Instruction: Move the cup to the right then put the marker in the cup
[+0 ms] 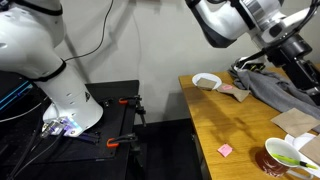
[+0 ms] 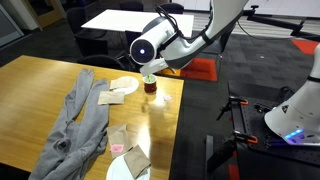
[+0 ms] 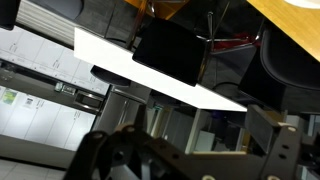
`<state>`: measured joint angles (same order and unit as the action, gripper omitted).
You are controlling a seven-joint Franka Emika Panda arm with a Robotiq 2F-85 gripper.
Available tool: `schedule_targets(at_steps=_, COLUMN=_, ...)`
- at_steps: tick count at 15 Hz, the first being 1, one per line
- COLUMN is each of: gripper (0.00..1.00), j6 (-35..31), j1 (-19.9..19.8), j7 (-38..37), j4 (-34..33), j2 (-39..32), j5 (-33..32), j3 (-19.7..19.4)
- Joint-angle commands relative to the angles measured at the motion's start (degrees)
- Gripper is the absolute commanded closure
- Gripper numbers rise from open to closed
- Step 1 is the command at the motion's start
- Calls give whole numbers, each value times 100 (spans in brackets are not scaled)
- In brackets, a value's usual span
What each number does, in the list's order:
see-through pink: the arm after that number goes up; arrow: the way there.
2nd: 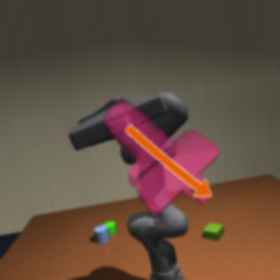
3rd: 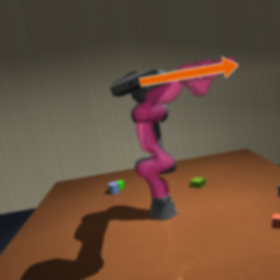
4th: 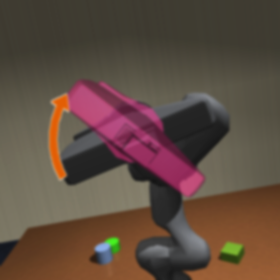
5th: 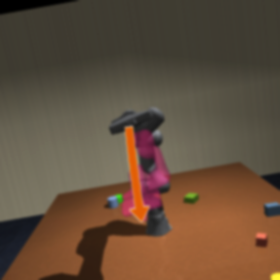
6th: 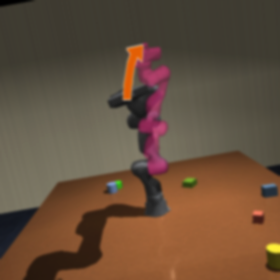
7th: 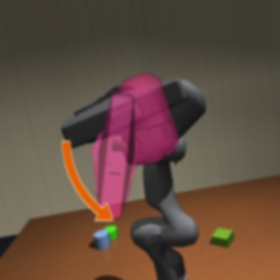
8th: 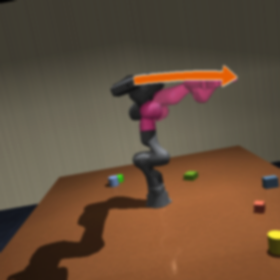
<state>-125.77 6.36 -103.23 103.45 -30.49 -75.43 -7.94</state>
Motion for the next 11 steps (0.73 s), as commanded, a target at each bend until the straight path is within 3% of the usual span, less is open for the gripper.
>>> schedule_targets(at_steps=1, gripper=0, j6=-401, j1=-307, j7=87, j4=845, j2=751, j5=-332, j3=246)
schedule_targets(at_steps=2, gripper=0, j6=-492, j1=-369, j7=109, j4=951, j2=841, j5=-354, j3=287)
schedule_targets(at_steps=3, gripper=0, j6=-189, j1=-334, j7=0, j4=491, j2=432, j5=-256, j3=319)
schedule_targets(at_steps=11, gripper=0, j6=-308, j1=-393, j7=12, j4=756, j2=646, j5=-275, j3=365)
